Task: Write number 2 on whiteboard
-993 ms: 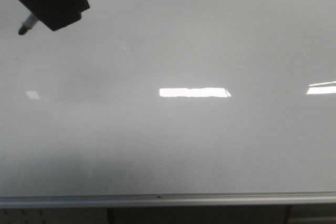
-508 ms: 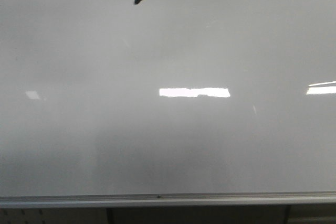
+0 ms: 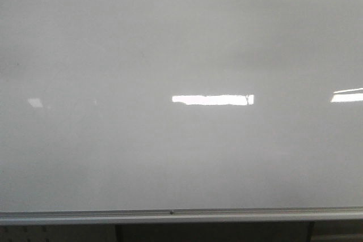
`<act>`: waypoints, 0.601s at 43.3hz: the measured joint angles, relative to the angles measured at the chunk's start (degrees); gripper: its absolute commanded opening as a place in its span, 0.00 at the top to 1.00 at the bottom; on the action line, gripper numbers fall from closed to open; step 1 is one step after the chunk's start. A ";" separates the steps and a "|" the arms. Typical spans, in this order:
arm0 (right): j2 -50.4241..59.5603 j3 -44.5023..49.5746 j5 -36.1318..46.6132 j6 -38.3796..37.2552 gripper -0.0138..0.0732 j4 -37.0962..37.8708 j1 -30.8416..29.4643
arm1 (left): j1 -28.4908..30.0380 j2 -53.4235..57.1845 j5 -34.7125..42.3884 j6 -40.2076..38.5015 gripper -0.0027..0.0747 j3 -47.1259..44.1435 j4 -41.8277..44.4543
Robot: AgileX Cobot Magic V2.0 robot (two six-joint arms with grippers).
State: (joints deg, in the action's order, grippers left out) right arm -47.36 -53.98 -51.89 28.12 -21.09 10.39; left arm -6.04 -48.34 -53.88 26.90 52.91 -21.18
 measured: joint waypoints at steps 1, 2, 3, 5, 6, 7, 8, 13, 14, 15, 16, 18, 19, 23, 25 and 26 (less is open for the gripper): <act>1.12 1.80 0.79 -0.38 0.76 0.00 -0.87 | 0.01 0.00 0.00 0.00 0.37 0.00 0.00; 2.56 3.08 1.69 -0.79 0.76 0.00 -1.46 | 0.01 0.00 0.00 0.00 0.37 0.00 0.00; 3.59 4.66 2.29 -1.17 0.76 0.00 -2.11 | 0.01 0.00 0.00 0.00 0.37 -0.05 -0.04; 6.03 7.05 3.51 -1.65 0.76 0.00 -2.78 | 0.01 0.00 0.02 -0.02 0.37 -0.05 -0.18; 6.87 8.18 4.01 -1.81 0.76 0.00 -3.06 | 0.01 0.00 0.02 -0.02 0.37 -0.05 -0.18; 7.84 8.90 4.39 -1.94 0.76 0.00 -3.16 | 0.01 0.00 0.02 -0.02 0.37 -0.05 -0.27; 8.46 9.53 4.50 -1.94 0.76 0.00 -3.15 | 0.01 0.00 0.13 -0.02 0.37 -0.05 -0.38; 9.94 11.82 5.70 -2.28 0.76 -0.21 -3.15 | 0.01 0.00 0.13 -0.02 0.37 -0.05 -0.40; 9.92 12.09 5.83 -2.28 0.76 -0.21 -3.26 | 0.01 0.00 0.13 -0.13 0.37 -0.05 -0.40; 9.92 12.24 6.32 -2.28 0.76 -0.35 -3.26 | 0.01 0.00 0.13 -0.13 0.37 -0.05 -0.40; 9.92 12.48 6.68 -2.28 0.76 -0.46 -3.26 | 0.01 0.00 0.13 -0.13 0.37 -0.05 -0.40; 9.92 12.60 7.94 -2.31 0.76 -1.06 -3.26 | 0.01 0.00 0.13 -0.13 0.37 -0.05 -0.40; 9.78 12.74 8.51 -2.31 0.76 -1.35 -3.26 | 0.01 0.00 0.13 -0.13 0.37 -0.05 -0.40; 8.81 12.73 12.42 -2.42 0.76 -1.94 -3.34 | 0.01 0.00 0.13 -0.13 0.37 -0.05 -0.40; 7.98 12.73 14.75 -2.42 0.76 -2.06 -3.34 | 0.01 0.00 0.13 -0.13 0.37 -0.05 -0.40; 7.44 12.73 16.23 -2.42 0.76 -2.20 -3.34 | 0.01 0.00 0.13 -0.13 0.37 -0.05 -0.40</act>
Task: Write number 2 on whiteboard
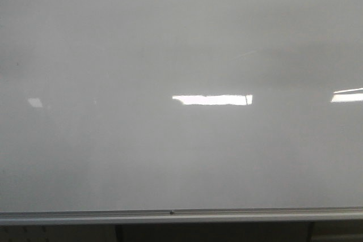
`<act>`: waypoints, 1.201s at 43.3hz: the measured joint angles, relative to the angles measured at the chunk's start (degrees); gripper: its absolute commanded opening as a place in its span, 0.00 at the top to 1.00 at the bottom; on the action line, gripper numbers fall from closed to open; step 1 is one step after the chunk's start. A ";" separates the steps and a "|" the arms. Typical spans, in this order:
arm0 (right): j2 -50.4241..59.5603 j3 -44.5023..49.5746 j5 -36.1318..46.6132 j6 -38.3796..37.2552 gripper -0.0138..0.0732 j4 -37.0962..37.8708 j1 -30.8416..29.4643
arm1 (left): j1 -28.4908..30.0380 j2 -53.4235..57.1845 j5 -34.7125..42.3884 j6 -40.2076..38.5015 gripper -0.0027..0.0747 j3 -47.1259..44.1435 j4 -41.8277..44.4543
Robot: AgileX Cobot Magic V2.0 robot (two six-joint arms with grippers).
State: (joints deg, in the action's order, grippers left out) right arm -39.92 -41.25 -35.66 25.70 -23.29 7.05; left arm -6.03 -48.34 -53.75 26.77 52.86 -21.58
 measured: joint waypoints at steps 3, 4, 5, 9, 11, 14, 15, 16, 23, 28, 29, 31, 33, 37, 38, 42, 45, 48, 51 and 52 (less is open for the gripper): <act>-1.57 0.00 3.56 0.00 0.76 -0.14 0.00 | 0.00 0.00 0.00 0.00 0.37 0.00 0.00; -2.10 0.00 4.22 0.00 0.76 -0.14 0.00 | 0.00 0.00 0.00 0.00 0.37 0.00 0.00; -2.66 0.00 5.50 0.00 0.76 -0.14 0.00 | 0.00 0.00 0.00 0.00 0.37 0.00 0.00; -6.08 0.00 9.57 0.25 0.76 -0.27 0.36 | 0.00 0.00 0.10 0.00 0.37 0.00 0.00; -8.18 0.00 11.76 0.37 0.76 -0.38 0.84 | 0.00 0.00 0.03 0.00 0.37 0.00 0.00; -11.44 0.00 15.64 0.46 0.76 -0.46 1.86 | 0.00 0.00 0.03 0.00 0.37 0.00 0.00; -12.76 0.12 16.95 0.52 0.76 -0.46 2.25 | 0.00 0.00 0.13 0.00 0.37 0.00 0.00; -13.39 0.12 18.28 0.52 0.76 -0.51 2.60 | 0.00 0.00 0.13 0.00 0.37 0.00 0.00; -19.53 0.12 30.03 1.62 0.76 -0.59 6.11 | 0.00 0.00 0.48 0.00 0.37 0.00 0.00; -23.47 0.12 37.67 2.02 0.76 -0.59 7.67 | 0.00 0.00 0.48 0.00 0.37 0.00 -0.14; -24.15 0.12 38.48 2.10 0.76 -0.59 7.78 | 0.00 0.00 0.48 0.00 0.37 0.00 -0.29; -25.57 0.12 41.43 2.10 0.76 -0.63 7.77 | 0.00 0.00 0.48 0.00 0.37 0.00 -0.42; -26.60 0.12 43.33 2.10 0.76 -0.72 7.77 | 0.00 0.00 0.48 0.00 0.37 0.00 -0.41; -28.49 0.12 46.26 2.10 0.76 -0.85 7.77 | 0.00 0.00 0.62 0.00 0.37 0.00 -0.41; -28.84 0.12 46.68 2.10 0.76 -0.85 7.77 | 0.00 0.00 0.62 0.00 0.37 0.00 -0.41; -30.41 0.12 48.15 2.10 0.76 -1.03 7.77 | 0.00 0.00 0.73 0.00 0.37 0.00 -0.55; -31.38 -0.09 48.35 2.10 0.76 -1.12 7.77 | 0.00 0.00 0.84 0.00 0.37 0.00 -0.55; -32.23 -0.88 48.35 2.10 0.76 -1.12 7.77 | 0.00 0.00 0.84 0.00 0.37 0.00 -0.59; -33.26 -1.99 48.35 2.10 0.76 -1.16 7.77 | 0.00 0.00 0.92 0.00 0.37 0.00 -0.59; -33.59 -2.35 48.35 2.10 0.76 -1.16 7.77 | 0.00 0.00 0.92 0.00 0.37 0.00 -0.59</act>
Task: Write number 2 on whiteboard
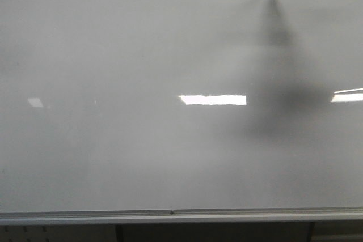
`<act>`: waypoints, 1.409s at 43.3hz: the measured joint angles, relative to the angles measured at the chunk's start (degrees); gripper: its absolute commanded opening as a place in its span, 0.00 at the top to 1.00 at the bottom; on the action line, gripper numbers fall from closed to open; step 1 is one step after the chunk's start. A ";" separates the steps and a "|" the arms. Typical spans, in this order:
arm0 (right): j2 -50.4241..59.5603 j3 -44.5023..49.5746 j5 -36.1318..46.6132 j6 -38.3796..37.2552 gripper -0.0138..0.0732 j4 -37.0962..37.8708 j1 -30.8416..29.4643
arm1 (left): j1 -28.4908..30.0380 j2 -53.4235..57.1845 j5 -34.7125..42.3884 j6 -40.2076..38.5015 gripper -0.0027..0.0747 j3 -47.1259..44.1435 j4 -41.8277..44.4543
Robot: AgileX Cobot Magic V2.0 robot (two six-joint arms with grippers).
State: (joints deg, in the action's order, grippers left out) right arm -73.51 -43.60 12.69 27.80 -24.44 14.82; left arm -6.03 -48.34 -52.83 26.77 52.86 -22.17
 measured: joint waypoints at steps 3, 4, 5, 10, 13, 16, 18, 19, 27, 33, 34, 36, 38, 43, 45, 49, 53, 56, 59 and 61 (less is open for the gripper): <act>-1.13 -0.98 0.00 0.05 0.76 0.00 0.00 | 0.00 0.00 0.00 0.00 0.37 0.00 0.00; -1.48 -1.31 0.00 0.05 0.76 0.00 0.00 | 0.00 0.00 0.00 0.00 0.37 0.00 0.00; -1.62 -1.55 0.00 0.15 0.76 0.00 0.00 | 0.00 0.00 0.00 0.00 0.37 0.00 0.00; -2.01 -1.78 0.00 0.93 0.76 0.00 -0.97 | 0.00 0.00 0.00 0.00 0.37 0.00 0.00; -2.01 -1.84 -0.87 1.06 0.76 0.00 -2.66 | 0.00 0.00 0.00 0.00 0.37 0.00 0.00; -2.01 -1.92 -2.76 1.17 0.76 0.00 -4.49 | 0.00 0.00 0.00 0.00 0.37 0.00 0.00; -2.01 -2.06 -4.42 1.17 0.76 0.00 -5.46 | 0.00 0.00 0.00 0.00 0.37 0.00 -0.09; -2.01 -2.06 -5.23 1.17 0.76 0.00 -5.77 | 0.00 0.00 0.00 0.00 0.37 0.00 -0.09; -2.52 -2.06 -12.69 1.17 0.76 0.00 -5.81 | 0.00 0.00 0.05 0.00 0.37 0.00 -0.09; -4.31 -2.06 -14.86 1.17 0.76 0.00 -4.26 | 0.00 0.00 0.50 0.00 0.37 0.00 -0.09; -4.59 -2.06 -15.00 1.17 0.76 0.00 -3.93 | 0.00 0.00 0.78 0.00 0.37 0.00 -0.09; -4.97 -2.06 -15.08 1.17 0.76 0.00 -3.67 | 0.00 0.00 1.07 0.00 0.37 0.00 -0.09; -5.22 -2.06 -15.21 1.17 0.76 0.00 -3.44 | 0.00 0.00 1.44 0.00 0.37 0.00 -0.09; -5.21 -2.06 -15.34 1.28 0.76 0.00 -4.04 | 0.00 0.00 1.68 0.00 0.37 0.00 -0.09; -5.21 -2.06 -15.75 1.28 0.76 0.00 -4.97 | 0.00 0.00 1.68 0.00 0.37 0.00 -0.09; -5.21 -2.06 -16.99 1.28 0.76 0.00 -7.37 | 0.00 0.00 1.68 0.00 0.37 0.00 -0.09; -5.21 -2.06 -18.15 1.28 0.76 0.00 -9.27 | 0.00 0.00 1.68 0.00 0.37 0.00 -0.09; -5.02 -2.06 -18.75 1.28 0.76 0.00 -9.78 | 0.00 0.00 1.68 0.00 0.37 0.00 -0.09; -3.55 -2.06 -20.06 1.28 0.76 0.00 -9.33 | 0.00 0.00 1.68 0.00 0.37 0.00 -0.09; -2.05 -2.06 -21.51 1.28 0.76 0.00 -8.52 | 0.00 0.00 1.68 0.00 0.37 0.00 -0.09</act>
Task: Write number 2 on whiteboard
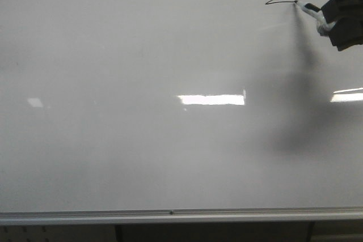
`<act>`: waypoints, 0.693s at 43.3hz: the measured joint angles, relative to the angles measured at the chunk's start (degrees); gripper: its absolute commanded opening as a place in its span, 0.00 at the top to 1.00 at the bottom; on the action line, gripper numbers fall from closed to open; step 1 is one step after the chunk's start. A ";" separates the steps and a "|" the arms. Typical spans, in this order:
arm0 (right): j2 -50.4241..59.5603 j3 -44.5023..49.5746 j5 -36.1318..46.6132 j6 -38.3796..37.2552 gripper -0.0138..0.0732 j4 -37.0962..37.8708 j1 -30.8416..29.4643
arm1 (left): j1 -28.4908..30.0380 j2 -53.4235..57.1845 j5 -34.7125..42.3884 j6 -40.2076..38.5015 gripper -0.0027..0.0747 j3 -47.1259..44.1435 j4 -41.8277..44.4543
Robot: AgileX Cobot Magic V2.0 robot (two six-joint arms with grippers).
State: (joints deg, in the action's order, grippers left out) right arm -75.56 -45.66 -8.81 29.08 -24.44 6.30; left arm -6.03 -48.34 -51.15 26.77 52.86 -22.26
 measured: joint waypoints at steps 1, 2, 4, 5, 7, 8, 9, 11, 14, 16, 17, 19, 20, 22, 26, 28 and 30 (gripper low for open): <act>1.22 0.00 -0.80 0.00 0.76 0.00 0.44 | 0.00 0.00 0.00 0.00 0.37 0.00 0.00; 2.25 0.00 -1.67 0.00 0.76 0.00 0.90 | 0.00 0.00 0.00 0.11 0.37 0.00 0.00; 4.75 0.00 -4.16 0.00 0.76 0.00 2.06 | 0.00 0.00 0.00 0.35 0.37 0.00 0.00; 5.84 0.00 -5.84 0.00 0.76 0.00 2.73 | 0.00 0.00 0.00 0.82 0.37 0.00 0.00; 8.32 -0.17 -8.88 0.00 0.76 0.00 3.70 | 0.00 0.00 0.00 1.66 0.37 0.00 -0.13; 9.31 -0.29 -11.35 0.00 0.76 0.00 4.27 | 0.00 0.00 0.00 2.33 0.37 0.00 -0.45; 10.54 -0.67 -13.48 0.07 0.76 0.00 4.67 | 0.00 0.00 0.00 2.91 0.37 0.00 -0.79; 12.12 -1.71 -19.10 0.38 0.76 0.00 5.37 | 0.00 0.00 0.00 4.62 0.37 0.00 -1.97; 14.00 -3.98 -28.29 1.89 0.76 0.11 6.35 | -0.88 -0.12 -0.13 8.00 0.37 0.00 -4.42; 14.85 -6.00 -35.31 3.55 0.76 0.22 6.90 | -2.22 -0.51 -0.57 10.56 0.37 0.33 -6.32; 15.03 -6.94 -39.39 4.68 0.76 0.34 7.33 | -3.24 -0.85 -0.87 11.86 0.37 0.59 -7.05; 15.18 -9.05 -45.28 6.53 0.76 0.35 7.89 | -5.02 -1.55 -1.98 13.53 0.37 1.19 -8.32; 15.28 -9.91 -48.89 7.70 0.76 0.35 8.37 | -6.39 -2.15 -2.53 14.43 0.37 1.71 -8.69; 15.33 -11.76 -53.59 9.43 0.76 0.18 9.21 | -8.64 -3.22 -3.85 15.37 0.37 2.63 -9.25; 15.46 -14.38 -59.96 14.06 0.76 -1.72 11.87 | -15.12 -6.32 -5.75 17.13 0.37 5.06 -9.52; 15.56 -14.87 -61.04 15.83 0.76 -2.91 13.46 | -18.00 -7.65 -6.26 18.00 0.37 5.98 -9.52; 15.56 -15.12 -61.61 17.59 0.76 -3.74 15.02 | -21.48 -9.28 -6.64 18.82 0.37 7.04 -9.52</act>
State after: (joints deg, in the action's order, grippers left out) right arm -60.00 -60.78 -70.42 46.68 -28.19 21.32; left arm -27.51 -57.62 -57.80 45.59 59.90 -31.78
